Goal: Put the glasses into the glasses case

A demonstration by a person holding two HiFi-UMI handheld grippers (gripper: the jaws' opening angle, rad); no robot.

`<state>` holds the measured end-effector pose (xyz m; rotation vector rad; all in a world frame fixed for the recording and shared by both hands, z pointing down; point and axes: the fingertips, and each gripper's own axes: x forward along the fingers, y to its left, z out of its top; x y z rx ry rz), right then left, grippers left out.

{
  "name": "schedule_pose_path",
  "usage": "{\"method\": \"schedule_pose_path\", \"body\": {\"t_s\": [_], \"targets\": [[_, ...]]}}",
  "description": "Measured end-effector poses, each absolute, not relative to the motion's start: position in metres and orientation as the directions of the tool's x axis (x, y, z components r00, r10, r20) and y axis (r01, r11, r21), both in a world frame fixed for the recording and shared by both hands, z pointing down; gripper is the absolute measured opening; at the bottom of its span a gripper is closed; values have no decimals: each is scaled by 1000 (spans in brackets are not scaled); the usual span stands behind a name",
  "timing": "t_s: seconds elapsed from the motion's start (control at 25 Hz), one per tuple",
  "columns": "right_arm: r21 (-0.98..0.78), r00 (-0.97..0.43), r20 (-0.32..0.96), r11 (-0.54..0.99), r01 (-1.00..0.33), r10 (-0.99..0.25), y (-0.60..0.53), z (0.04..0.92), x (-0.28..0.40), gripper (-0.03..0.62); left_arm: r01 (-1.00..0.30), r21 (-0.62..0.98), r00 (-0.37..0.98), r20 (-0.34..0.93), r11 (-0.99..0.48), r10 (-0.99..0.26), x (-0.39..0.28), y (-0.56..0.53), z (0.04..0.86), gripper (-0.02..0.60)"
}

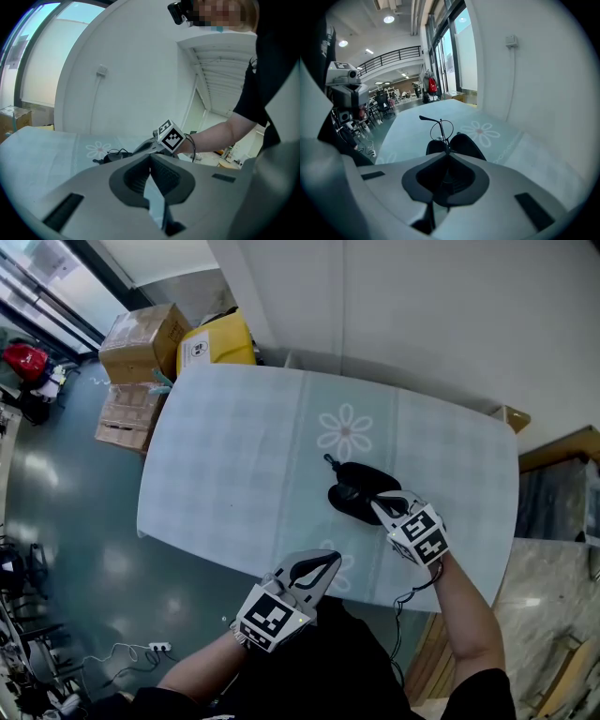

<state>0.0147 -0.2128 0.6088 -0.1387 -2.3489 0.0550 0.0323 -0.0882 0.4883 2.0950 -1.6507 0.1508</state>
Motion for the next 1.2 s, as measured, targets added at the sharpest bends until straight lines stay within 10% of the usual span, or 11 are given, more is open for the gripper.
{"method": "schedule_pose_path", "body": {"t_s": [1.2], "targets": [[-113,-441,883,984,135,162,-206,672,23,32,-941,311,248,366,-134,-897,28,-84,494,26]]}}
